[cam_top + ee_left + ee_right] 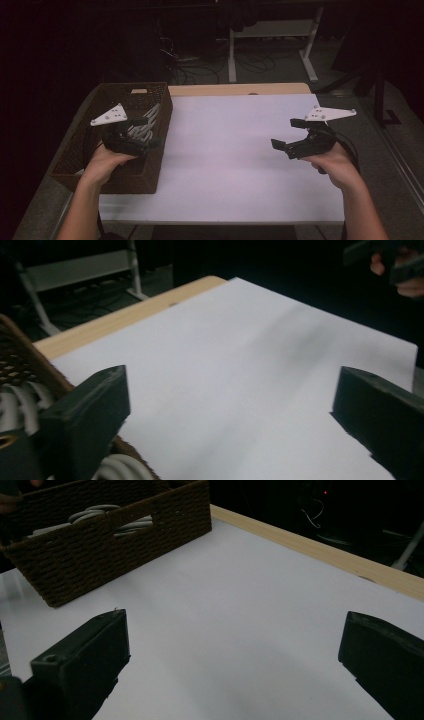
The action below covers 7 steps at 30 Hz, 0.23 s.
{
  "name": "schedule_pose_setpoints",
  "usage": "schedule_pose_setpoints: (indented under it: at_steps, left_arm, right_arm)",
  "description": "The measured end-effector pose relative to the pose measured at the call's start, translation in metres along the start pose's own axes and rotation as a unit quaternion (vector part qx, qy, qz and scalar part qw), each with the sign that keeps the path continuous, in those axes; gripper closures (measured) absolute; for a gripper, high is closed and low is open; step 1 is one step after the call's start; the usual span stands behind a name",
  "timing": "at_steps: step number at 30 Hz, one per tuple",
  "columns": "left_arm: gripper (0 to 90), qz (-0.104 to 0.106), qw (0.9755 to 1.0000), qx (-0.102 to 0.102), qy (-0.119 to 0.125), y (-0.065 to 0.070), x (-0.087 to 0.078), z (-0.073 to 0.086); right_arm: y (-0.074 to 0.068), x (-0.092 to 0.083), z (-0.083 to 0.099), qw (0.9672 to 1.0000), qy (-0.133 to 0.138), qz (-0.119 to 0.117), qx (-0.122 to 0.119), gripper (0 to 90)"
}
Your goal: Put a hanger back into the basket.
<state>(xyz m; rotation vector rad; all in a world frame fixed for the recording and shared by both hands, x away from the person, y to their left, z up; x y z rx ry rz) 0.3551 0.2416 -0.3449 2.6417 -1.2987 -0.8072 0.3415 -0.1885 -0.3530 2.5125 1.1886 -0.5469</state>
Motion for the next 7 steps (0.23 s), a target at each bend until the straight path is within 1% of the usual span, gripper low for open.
schedule_pose_setpoints:
  at_steps: [2,4,7]
  left_arm:
    - [0.0,0.005,1.0,0.004,-0.005,0.0022,0.0024,0.0037]
    - [0.0,0.006,0.9999,0.006,-0.008,0.0034,0.0043,0.0055]
    - [0.0,0.013,0.9999,0.005,-0.01,0.0045,0.0056,0.0063]
  right_arm:
    - [-0.0016,0.0009,0.0,1.0,-0.002,-0.004,-0.004,0.0]
    - [-0.0026,0.0025,0.0001,0.9999,-0.004,-0.005,-0.011,0.0]
    - [-0.0044,0.004,-0.0001,0.9999,-0.003,-0.007,-0.011,0.0]
Point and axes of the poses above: each handheld gripper's, and its own axes: x roughly forward along the jaws, z roughly out of its underside, y roughly to its right, the point moved 5 cm from there along x, roughly forward along the jaws, and after that the axes turned 14 degrees about -x, right-handed, at the moved point
